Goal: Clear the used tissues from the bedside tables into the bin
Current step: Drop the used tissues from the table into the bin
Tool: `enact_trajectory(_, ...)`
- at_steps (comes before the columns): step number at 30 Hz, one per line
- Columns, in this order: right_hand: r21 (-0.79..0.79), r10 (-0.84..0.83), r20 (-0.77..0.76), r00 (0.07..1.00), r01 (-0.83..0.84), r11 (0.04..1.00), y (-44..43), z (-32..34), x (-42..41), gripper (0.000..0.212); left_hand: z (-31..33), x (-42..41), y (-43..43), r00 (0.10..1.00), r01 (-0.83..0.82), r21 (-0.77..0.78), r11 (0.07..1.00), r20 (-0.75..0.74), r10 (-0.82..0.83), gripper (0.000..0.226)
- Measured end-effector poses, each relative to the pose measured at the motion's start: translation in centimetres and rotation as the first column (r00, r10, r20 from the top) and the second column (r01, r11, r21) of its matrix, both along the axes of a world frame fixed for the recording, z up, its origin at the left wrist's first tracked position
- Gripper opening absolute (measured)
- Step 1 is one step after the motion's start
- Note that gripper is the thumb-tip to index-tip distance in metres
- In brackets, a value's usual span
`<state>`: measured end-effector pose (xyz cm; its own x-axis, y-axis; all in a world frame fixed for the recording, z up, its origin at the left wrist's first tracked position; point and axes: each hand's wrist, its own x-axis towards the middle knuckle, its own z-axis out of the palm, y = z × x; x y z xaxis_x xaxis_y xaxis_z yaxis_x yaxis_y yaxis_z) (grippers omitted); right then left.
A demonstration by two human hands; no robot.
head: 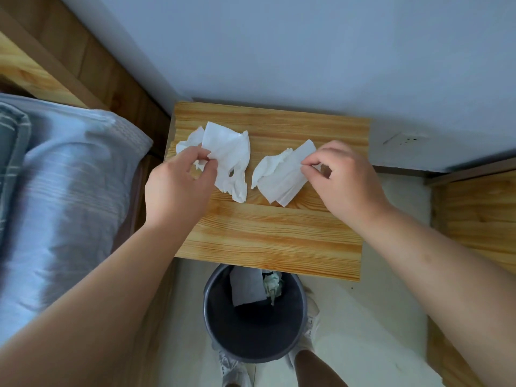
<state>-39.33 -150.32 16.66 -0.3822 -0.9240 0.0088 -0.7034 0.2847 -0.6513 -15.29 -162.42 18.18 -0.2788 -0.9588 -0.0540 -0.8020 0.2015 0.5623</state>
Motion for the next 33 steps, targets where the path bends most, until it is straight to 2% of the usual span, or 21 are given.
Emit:
enact_trajectory(6, -0.077, -0.058, 0.026, 0.998, 0.060, 0.995, 1.9, 3.3, 0.4, 0.004, 2.5, 1.4, 2.3, 0.959, -0.074, 0.091, 0.993, -0.268, 0.096, 0.002)
enact_trajectory(9, -0.109, -0.083, 0.079, 0.993, 0.091, 0.990, 3.6, 5.0, 1.2, 0.004, 3.7, 2.5, 4.3, 0.927, -0.077, 0.131, 0.988, -0.354, 0.119, 0.012)
enact_trajectory(14, -0.106, -0.092, 0.170, 0.981, 0.111, 0.988, 7.7, 6.7, 3.3, 0.009, 4.8, 5.3, 8.6, 0.906, -0.072, 0.238, 0.969, -0.391, 0.163, 0.016)
enact_trajectory(19, -0.055, -0.048, 0.286, 0.957, 0.067, 0.996, 13.4, 5.5, 7.2, 0.012, 3.3, 9.5, 13.8, 0.917, -0.067, 0.365, 0.929, -0.344, 0.202, 0.021)
enact_trajectory(24, 0.065, -0.039, 0.343, 0.939, 0.018, 0.998, 19.2, 0.5, 12.2, 0.012, -1.2, 14.1, 18.1, 0.972, 0.014, 0.463, 0.886, -0.213, 0.095, 0.018)
enact_trajectory(29, 0.260, -0.017, 0.352, 0.936, -0.080, 0.962, 22.6, -6.2, 15.9, 0.015, -7.6, 16.2, 21.3, 0.996, 0.082, 0.543, 0.836, -0.032, -0.077, 0.019)
enact_trajectory(33, 0.481, -0.016, 0.354, 0.935, -0.167, 0.861, 22.6, -12.7, 17.7, 0.014, -13.3, 16.7, 22.4, 0.986, 0.097, 0.590, 0.801, 0.053, -0.158, 0.012)
